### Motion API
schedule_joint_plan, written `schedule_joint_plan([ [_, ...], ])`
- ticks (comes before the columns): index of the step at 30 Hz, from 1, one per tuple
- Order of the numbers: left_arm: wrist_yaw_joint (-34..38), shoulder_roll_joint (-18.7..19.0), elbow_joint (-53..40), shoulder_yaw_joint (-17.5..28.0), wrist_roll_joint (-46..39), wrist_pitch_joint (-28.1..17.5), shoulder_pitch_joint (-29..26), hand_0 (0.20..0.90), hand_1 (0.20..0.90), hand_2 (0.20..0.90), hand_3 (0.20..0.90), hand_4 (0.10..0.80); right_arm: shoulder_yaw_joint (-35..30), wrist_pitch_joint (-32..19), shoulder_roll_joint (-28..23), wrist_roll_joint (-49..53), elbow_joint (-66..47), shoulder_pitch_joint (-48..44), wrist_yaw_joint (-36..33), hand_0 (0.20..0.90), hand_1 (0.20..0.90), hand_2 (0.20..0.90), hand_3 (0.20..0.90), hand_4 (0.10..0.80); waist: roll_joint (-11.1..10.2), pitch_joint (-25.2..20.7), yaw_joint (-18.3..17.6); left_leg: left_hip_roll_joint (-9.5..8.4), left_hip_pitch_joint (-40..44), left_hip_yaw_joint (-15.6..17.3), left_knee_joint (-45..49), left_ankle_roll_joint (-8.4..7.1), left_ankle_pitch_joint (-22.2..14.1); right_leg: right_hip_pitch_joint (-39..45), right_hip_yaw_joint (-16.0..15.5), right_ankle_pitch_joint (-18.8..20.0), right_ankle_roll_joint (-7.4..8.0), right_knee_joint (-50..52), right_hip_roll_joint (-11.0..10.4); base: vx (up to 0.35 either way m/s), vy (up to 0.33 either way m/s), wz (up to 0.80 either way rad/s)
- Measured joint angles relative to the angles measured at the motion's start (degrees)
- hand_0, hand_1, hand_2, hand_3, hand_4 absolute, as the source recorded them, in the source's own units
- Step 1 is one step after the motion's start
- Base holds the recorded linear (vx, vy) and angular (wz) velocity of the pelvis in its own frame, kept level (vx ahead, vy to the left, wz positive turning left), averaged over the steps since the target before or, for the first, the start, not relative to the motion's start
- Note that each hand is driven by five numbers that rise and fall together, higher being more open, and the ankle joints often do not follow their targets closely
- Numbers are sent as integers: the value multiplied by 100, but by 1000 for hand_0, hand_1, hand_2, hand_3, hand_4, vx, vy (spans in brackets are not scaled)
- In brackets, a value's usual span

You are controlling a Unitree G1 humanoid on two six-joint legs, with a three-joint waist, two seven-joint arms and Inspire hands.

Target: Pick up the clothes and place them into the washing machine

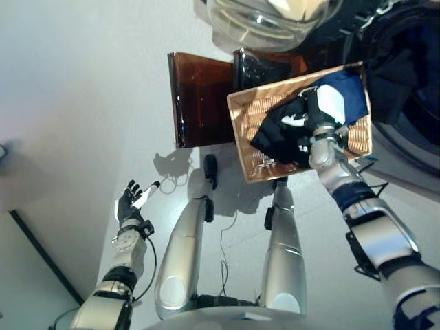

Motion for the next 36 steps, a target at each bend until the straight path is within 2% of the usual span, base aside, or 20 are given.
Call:
schedule_joint_plan([
  [4,-6,-37,219,79,10,18,48,900,900,900,900,800,-671,-247,207,765,-184,548,-30,200,200,200,200,300,0,-4,-151,3,275,43,-2,6,-5,284,41,-29,31,-70,-5,60,-33,-7],
  [12,-38,-99,334,282,95,147,179,900,900,900,900,800,-1355,-730,487,2315,-688,1467,62,200,200,200,200,300,2,-39,-313,13,676,122,-40,24,-65,658,76,-35,43,-197,-10,67,-35,-9],
  [14,-87,-97,337,289,117,149,239,900,900,900,900,800,-1469,-861,565,2664,-834,1677,140,200,200,200,200,300,-3,-103,-331,22,731,150,-35,19,-97,693,84,-35,44,-193,-10,74,-47,-10],
  [18,-187,-112,354,286,187,215,466,900,900,900,900,800,-1915,-1159,878,3991,-772,1976,438,200,200,200,200,300,11,-359,-345,32,893,250,-53,7,-189,779,183,-24,29,-186,3,39,-28,-13],
  [23,-291,-117,418,283,185,255,587,900,900,900,900,800,-2378,-1443,906,5419,-527,1995,664,200,200,200,200,300,106,-604,-351,31,897,307,-21,22,-261,773,222,-47,57,-202,-4,37,-26,-5],
  [27,-401,-170,488,257,177,260,709,900,900,900,900,800,-2836,-1750,926,6646,-496,1890,842,200,200,200,200,300,260,-743,-349,17,887,360,6,43,-319,749,288,-97,123,-209,-16,7,-13,-5],
  [30,-411,-195,519,183,169,264,862,900,900,900,900,800,-2995,-1899,921,7110,-469,1791,921,200,200,200,200,300,355,-991,-340,7,701,407,25,60,-335,537,346,-96,123,-191,-14,-6,-4,-5],
  [36,-524,-301,576,143,159,369,886,900,900,900,900,800,-3269,-2122,929,7902,-138,1388,923,200,200,200,200,300,467,-1059,-284,13,680,424,135,74,-417,522,386,-76,101,-182,-10,-1,3,-5],
])
